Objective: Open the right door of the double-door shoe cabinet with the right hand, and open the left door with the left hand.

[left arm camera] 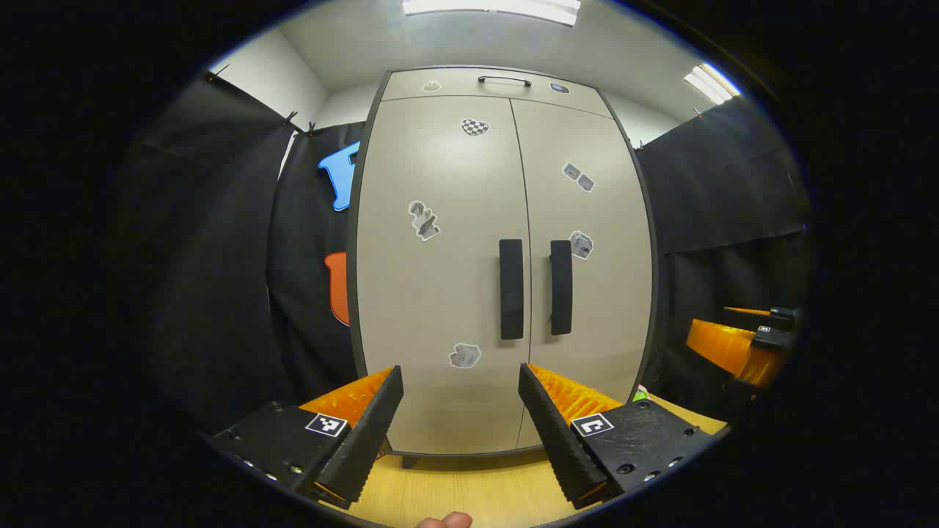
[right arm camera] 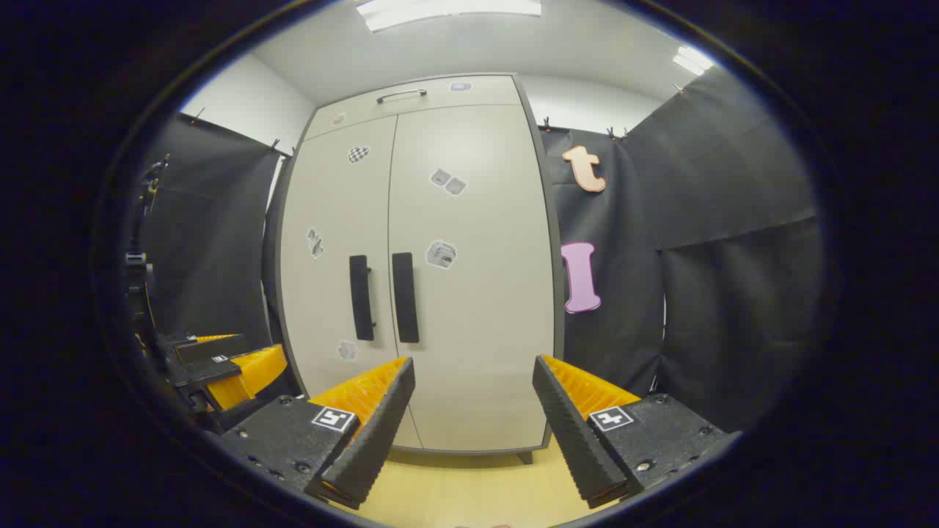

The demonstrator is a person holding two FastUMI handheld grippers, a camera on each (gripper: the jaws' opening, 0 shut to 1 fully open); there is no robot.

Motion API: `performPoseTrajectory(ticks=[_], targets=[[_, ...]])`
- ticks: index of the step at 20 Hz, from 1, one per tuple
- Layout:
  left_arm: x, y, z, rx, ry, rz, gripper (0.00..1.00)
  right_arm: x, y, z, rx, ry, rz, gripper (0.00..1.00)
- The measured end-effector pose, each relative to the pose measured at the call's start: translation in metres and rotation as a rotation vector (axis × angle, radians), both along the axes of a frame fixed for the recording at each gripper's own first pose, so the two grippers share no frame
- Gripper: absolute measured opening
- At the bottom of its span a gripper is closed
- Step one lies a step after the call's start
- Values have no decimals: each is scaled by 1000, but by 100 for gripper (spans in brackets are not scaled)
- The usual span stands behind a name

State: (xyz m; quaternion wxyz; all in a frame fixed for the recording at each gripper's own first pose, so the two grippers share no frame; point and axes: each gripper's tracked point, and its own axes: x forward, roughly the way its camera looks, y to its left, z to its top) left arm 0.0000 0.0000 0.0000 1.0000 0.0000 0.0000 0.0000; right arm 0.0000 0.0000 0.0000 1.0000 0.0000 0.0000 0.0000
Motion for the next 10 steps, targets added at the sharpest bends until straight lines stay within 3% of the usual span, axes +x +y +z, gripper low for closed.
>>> performPoseTrajectory(ticks=[10], targets=[[-1,11,9,-28,-40,26,95,-3,-4,1,-13,-23,-14,100]])
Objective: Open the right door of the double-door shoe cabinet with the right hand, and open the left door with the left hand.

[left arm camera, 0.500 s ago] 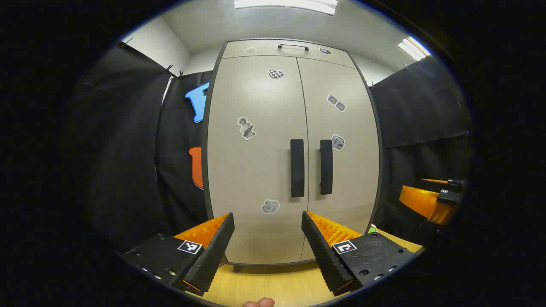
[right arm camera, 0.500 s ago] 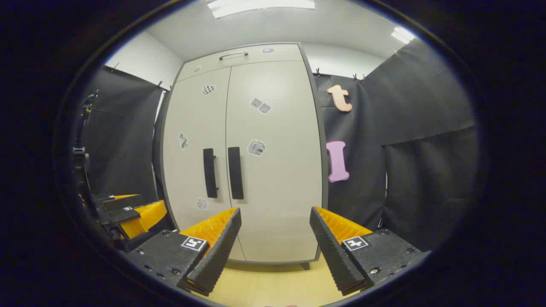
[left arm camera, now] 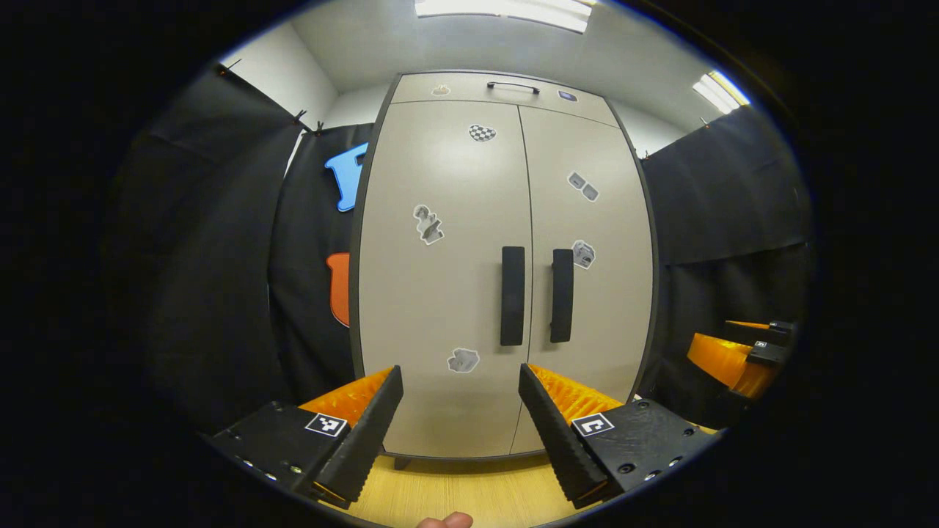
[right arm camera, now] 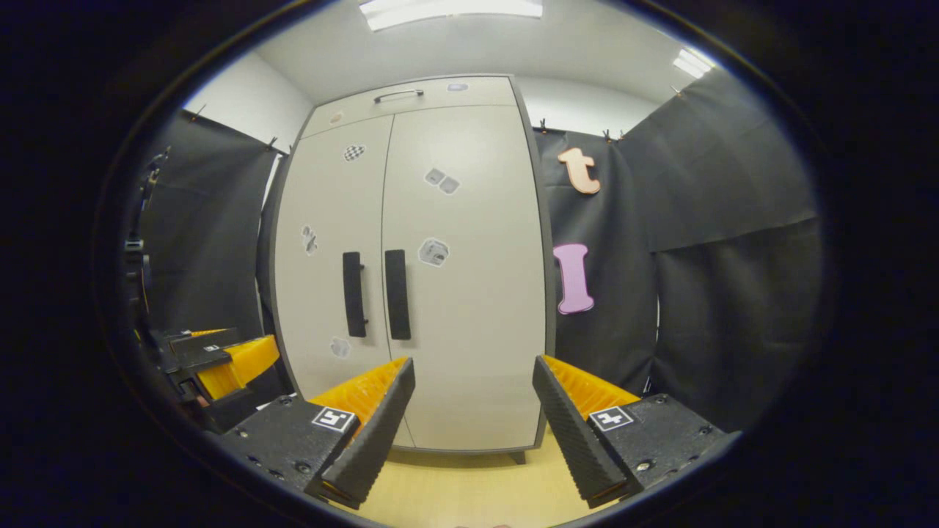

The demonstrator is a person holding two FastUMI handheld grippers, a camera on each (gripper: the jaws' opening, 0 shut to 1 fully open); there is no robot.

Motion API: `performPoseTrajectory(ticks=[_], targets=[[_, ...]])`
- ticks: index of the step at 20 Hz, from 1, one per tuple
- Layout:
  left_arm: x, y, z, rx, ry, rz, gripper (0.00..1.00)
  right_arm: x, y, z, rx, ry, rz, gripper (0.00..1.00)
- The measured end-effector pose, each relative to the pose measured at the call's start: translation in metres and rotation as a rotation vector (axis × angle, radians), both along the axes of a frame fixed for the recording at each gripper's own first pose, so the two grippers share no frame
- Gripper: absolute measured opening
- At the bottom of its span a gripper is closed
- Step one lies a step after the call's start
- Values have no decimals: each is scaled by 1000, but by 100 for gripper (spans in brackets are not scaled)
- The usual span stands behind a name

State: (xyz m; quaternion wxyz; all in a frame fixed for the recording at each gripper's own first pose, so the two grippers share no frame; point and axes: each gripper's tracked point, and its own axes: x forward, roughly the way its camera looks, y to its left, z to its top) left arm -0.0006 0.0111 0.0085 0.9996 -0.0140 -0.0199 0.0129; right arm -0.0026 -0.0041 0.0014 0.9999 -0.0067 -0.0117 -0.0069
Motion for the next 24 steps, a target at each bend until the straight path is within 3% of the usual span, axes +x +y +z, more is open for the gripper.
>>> performPoseTrajectory(ticks=[8,18,24], targets=[[7,11,2,-1,-10,-9,95,-1,7,9,-46,-19,-33,100],[12,8,1,17,-10,-24,95,7,2,3,-6,-2,-55,100],[6,18,4,18,-16,-14,95,38,17,11,7,12,-34,100]])
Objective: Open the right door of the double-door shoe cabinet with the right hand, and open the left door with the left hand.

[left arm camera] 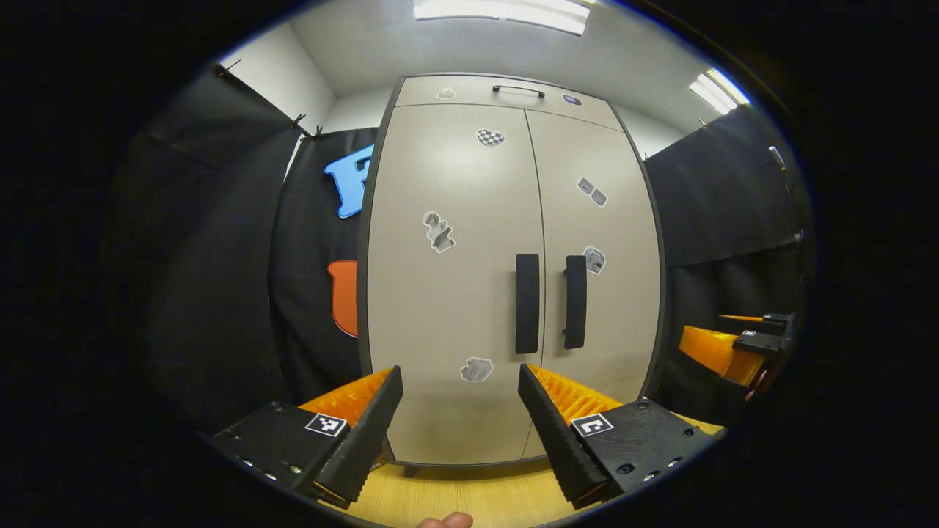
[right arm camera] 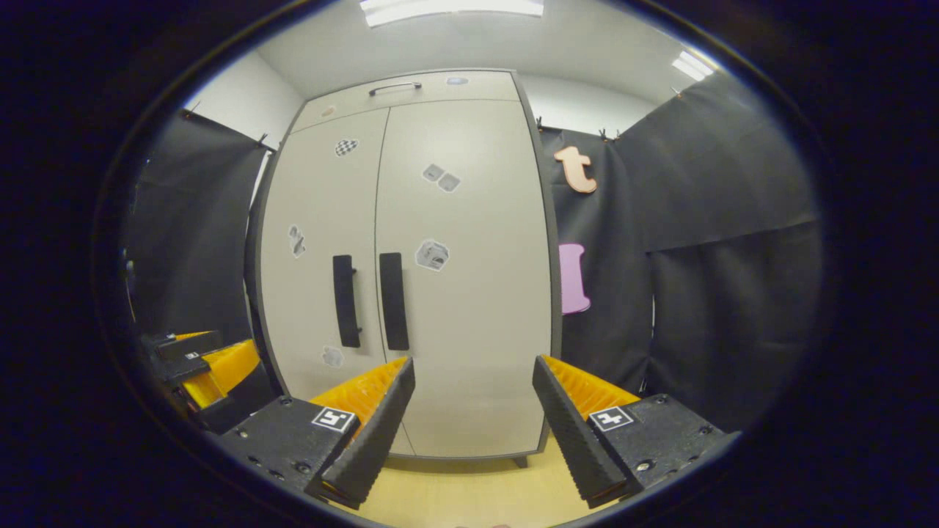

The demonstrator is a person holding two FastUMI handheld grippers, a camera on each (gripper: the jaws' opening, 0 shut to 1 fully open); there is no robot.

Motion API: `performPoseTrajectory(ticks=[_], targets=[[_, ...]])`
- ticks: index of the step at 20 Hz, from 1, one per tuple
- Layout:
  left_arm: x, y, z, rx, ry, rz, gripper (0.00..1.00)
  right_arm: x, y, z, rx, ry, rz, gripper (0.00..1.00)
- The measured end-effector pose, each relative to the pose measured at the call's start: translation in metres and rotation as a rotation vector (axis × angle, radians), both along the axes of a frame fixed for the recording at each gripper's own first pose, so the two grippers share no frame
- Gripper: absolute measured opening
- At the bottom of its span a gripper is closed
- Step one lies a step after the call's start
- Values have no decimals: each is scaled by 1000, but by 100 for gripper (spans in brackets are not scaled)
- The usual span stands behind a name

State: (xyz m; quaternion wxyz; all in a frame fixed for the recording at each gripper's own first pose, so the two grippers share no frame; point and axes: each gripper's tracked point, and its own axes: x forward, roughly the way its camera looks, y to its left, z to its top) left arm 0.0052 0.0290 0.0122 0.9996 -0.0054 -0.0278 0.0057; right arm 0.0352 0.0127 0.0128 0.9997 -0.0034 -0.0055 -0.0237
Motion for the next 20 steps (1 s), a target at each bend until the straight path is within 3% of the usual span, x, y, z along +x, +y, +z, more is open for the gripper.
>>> performPoseTrajectory(ticks=[11,20], targets=[[-34,18,-33,3,73,-3,95,120,58,43,-41,-22,70,100],[-37,37,-38,-15,83,32,95,158,65,40,-31,14,51,100]])
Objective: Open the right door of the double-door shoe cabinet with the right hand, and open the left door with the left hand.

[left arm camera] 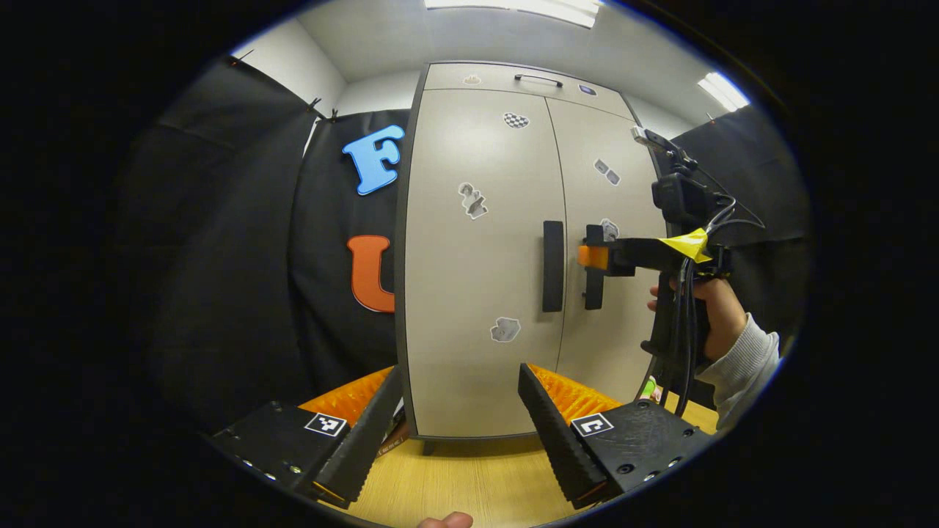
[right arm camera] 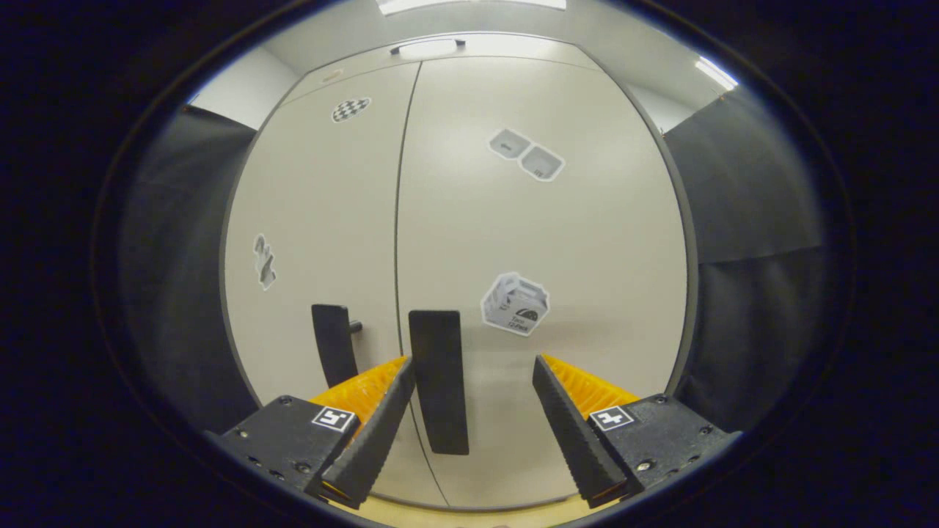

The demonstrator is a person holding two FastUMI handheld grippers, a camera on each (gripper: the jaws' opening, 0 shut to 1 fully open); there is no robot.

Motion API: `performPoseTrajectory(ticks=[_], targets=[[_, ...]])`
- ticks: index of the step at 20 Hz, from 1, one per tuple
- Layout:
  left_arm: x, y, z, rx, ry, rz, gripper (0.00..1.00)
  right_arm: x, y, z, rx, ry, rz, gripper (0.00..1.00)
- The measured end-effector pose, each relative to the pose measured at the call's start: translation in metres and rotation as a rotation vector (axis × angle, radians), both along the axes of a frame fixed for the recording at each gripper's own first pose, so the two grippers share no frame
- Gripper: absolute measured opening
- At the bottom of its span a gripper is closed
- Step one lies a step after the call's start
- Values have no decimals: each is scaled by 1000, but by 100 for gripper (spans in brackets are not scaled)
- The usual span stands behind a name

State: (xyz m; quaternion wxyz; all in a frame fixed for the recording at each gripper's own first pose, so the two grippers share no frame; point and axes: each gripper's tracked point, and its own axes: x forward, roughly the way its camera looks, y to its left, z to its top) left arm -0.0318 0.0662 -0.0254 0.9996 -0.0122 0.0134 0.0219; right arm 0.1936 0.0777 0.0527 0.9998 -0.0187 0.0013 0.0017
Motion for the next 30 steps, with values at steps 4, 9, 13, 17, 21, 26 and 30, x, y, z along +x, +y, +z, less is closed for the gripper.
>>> performPoseTrajectory(ticks=[4,9,13,17,21,26,30], targets=[[2,0,0,-4,1,0,95,10,4,-7,13,19,5,100],[3,-1,-1,0,4,-5,95,12,3,-8,-20,16,-37,99],[4,-1,0,-3,1,-9,95,12,0,-8,-14,18,-37,96],[4,-4,0,-3,-3,-21,95,13,1,-9,-36,28,-35,85],[4,-4,-1,0,-5,-30,95,13,14,-10,-43,17,-28,64],[4,-4,2,6,-23,-35,95,13,18,-11,-39,-5,-25,24],[4,-5,-1,13,-27,-44,95,14,18,-9,-33,-12,-12,9]])
